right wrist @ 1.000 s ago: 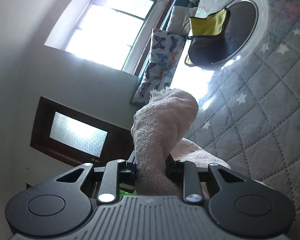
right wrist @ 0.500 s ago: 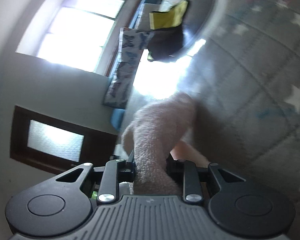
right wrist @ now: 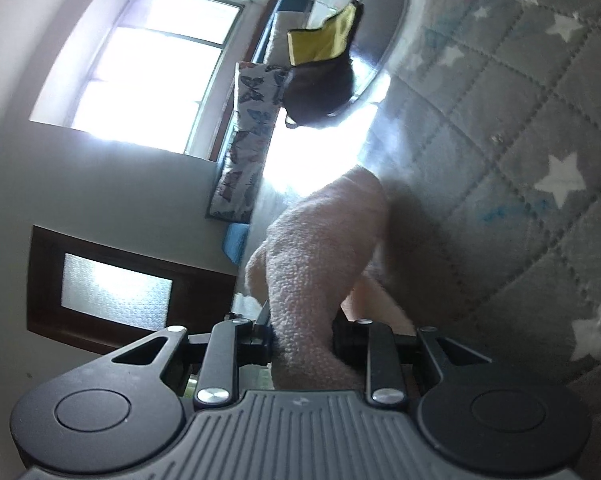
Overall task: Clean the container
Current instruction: 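Drape the pink towel over the bottle and wipe around it with the right tool, then wipe the pink towel down the bottle's side with the right tool, then sweep the pink towel over the bottle's shoulder again with the right tool, then rub the pink towel along the bottle's side with the right tool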
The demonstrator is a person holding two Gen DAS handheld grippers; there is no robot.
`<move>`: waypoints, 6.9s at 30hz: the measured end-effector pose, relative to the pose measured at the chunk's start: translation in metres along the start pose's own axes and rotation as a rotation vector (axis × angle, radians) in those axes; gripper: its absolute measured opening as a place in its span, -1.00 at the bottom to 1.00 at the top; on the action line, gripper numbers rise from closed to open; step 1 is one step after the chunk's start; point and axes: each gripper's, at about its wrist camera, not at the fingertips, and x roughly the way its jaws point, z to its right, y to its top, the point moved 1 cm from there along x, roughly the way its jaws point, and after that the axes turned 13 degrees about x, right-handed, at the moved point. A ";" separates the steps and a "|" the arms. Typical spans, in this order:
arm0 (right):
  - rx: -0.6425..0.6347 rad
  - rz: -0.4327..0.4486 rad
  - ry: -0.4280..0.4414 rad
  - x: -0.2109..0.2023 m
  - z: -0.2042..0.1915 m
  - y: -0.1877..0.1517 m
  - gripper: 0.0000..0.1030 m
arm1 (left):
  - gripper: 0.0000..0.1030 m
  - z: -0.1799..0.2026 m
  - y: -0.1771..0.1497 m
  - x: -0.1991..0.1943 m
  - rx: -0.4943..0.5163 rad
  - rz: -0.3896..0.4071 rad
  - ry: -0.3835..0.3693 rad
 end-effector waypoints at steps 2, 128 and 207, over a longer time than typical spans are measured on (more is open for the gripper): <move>-0.019 0.004 0.025 -0.004 -0.009 0.001 -0.51 | 0.67 -0.001 0.001 0.001 -0.001 -0.003 0.004; -0.074 -0.058 0.111 0.016 -0.056 -0.005 -0.48 | 0.69 -0.016 -0.013 0.009 0.064 0.044 -0.080; 0.030 -0.007 -0.047 -0.001 0.000 -0.011 -0.37 | 0.73 -0.012 -0.006 0.008 0.009 -0.022 -0.005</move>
